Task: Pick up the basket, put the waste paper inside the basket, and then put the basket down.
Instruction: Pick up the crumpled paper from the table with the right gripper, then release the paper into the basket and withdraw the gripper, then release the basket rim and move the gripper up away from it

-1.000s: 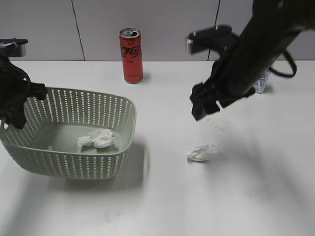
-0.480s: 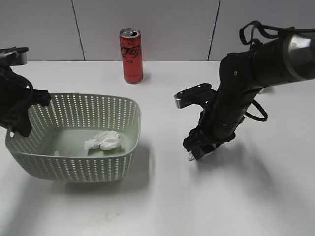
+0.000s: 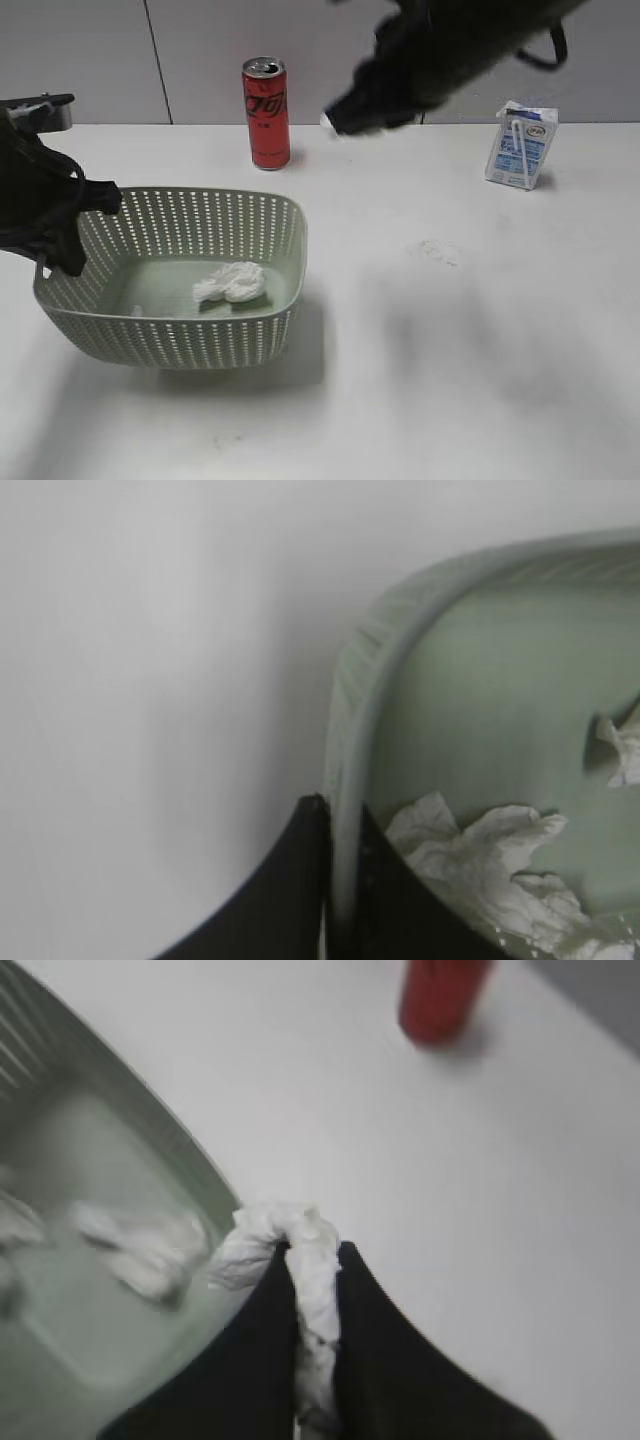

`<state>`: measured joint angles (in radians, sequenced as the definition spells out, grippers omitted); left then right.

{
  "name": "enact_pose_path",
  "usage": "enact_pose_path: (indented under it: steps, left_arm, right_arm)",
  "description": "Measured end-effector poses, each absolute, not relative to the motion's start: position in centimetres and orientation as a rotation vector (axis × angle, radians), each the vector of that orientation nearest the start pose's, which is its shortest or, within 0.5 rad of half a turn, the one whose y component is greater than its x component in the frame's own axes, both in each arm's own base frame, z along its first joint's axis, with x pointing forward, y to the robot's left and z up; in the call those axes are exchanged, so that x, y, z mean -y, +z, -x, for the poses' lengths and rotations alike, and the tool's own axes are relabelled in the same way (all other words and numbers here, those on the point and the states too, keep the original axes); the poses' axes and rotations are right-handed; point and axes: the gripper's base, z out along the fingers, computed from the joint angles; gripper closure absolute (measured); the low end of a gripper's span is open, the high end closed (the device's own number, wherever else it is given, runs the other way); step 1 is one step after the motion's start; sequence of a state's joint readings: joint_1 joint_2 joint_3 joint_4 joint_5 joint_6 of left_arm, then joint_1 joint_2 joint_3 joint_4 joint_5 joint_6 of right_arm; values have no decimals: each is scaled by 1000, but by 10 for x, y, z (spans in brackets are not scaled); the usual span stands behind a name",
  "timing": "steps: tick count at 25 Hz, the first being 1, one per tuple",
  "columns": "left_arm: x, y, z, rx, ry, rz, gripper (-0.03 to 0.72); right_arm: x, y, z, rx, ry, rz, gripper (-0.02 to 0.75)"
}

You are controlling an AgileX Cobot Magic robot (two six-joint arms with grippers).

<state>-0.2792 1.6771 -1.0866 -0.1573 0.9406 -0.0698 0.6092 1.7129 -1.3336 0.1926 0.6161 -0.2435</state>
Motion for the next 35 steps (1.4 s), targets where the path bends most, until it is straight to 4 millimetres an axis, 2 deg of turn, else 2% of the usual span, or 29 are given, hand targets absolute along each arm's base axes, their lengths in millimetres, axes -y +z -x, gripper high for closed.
enact_pose_path:
  steps: [1, 3, 4, 6, 7, 8, 10, 12, 13, 15, 17, 19, 22, 25, 28, 30, 32, 35]
  left_arm:
    - [100, 209, -295, -3019, -242, -199, 683]
    - [106, 209, -294, -3011, -283, -193, 683]
    - [108, 209, -294, -3008, -304, -182, 683]
    - [110, 210, -294, -3003, -323, -175, 683]
    - [111, 210, -294, -3003, -330, -171, 683]
    - [111, 210, -294, -3003, -333, -168, 683]
    - [112, 210, -294, -3003, -334, -170, 683]
    - [111, 210, -294, -3003, -334, -169, 683]
    - [111, 210, -294, -3003, -334, -169, 683]
    - [112, 210, -294, -3000, -335, -168, 683]
    - [112, 211, -295, -2995, -337, -168, 683]
    - [114, 217, -300, -2981, -343, -173, 683]
    - [120, 227, -317, -2947, -355, -184, 683]
    - [130, 229, -338, -2921, -363, -204, 683]
    - [145, 223, -355, -2930, -367, -243, 683]
    - [155, 213, -363, -2952, -367, -256, 683]
    - [161, 203, -368, -2978, -349, -228, 683]
    - [162, 189, -374, -2996, -320, -182, 683]
  right_arm:
    - [-236, 298, -301, -2250, 404, 912, 708]
    - [-260, 323, -287, -2151, 488, 955, 710]
    - [-273, 325, -281, -2134, 526, 977, 710]
    - [-294, 313, -274, -2153, 582, 1018, 696]
    - [-305, 300, -271, -2190, 608, 1039, 656]
    - [-313, 285, -271, -2234, 623, 1057, 583]
    - [-323, 259, -270, -2310, 627, 1095, 386]
    - [-324, 243, -274, -2353, 602, 1115, 186]
    - [-322, 242, -276, -2368, 578, 1121, 146]
    - [-313, 252, -287, -2400, 515, 1098, 129]
    - [-294, 270, -311, -2414, 444, 1034, 134]
    - [-265, 290, -340, -2427, 395, 922, 139]
    - [-204, 319, -381, -2465, 331, 705, 142]
    - [-137, 333, -404, -2548, 262, 512, 145]
    - [-79, 338, -412, -2648, 207, 339, 145]
    - [-56, 343, -412, -2659, 192, 238, 145]
    - [-46, 355, -403, -2647, 178, 188, 145]
    - [-42, 383, -373, -2592, 176, 175, 145]
